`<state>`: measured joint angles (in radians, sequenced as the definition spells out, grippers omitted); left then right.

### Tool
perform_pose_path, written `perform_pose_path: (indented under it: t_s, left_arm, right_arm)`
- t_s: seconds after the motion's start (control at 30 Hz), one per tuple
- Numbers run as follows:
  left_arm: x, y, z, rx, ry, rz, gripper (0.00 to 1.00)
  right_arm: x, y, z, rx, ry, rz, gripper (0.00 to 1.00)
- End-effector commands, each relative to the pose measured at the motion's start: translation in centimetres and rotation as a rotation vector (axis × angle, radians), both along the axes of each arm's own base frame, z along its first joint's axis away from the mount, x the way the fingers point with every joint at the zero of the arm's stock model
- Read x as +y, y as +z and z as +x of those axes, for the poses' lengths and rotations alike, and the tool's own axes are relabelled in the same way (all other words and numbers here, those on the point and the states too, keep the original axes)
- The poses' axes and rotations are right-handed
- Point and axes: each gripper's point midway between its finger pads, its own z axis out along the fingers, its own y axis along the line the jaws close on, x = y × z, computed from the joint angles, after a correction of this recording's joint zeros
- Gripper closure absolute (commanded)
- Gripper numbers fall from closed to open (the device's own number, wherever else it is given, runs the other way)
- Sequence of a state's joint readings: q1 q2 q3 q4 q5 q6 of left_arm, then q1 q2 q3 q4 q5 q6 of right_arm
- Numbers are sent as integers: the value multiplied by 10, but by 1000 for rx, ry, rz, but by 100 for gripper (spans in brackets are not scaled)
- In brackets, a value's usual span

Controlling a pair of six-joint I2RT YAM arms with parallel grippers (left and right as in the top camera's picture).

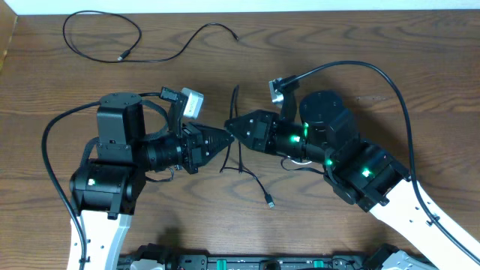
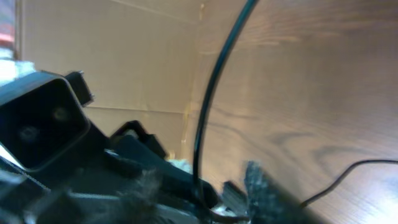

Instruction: Untangle cables

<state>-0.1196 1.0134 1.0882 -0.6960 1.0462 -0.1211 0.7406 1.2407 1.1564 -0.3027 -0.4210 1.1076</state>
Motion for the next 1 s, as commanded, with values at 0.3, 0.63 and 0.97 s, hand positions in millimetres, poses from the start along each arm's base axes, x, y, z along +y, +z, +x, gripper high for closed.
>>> perform_pose_path:
  t_s: [0.3, 0.63, 0.97]
  left_arm:
    - [5, 4, 7, -5, 52, 22, 93]
    - [13, -4, 17, 25, 139, 62, 93]
    - [23, -15, 24, 72, 224, 111, 92]
  right_arm:
    - [-66, -54, 31, -3, -183, -310, 1]
    - [-147, -100, 42, 46, -306, -629, 1]
    - [-214, -118, 45, 121, -482, -833, 1]
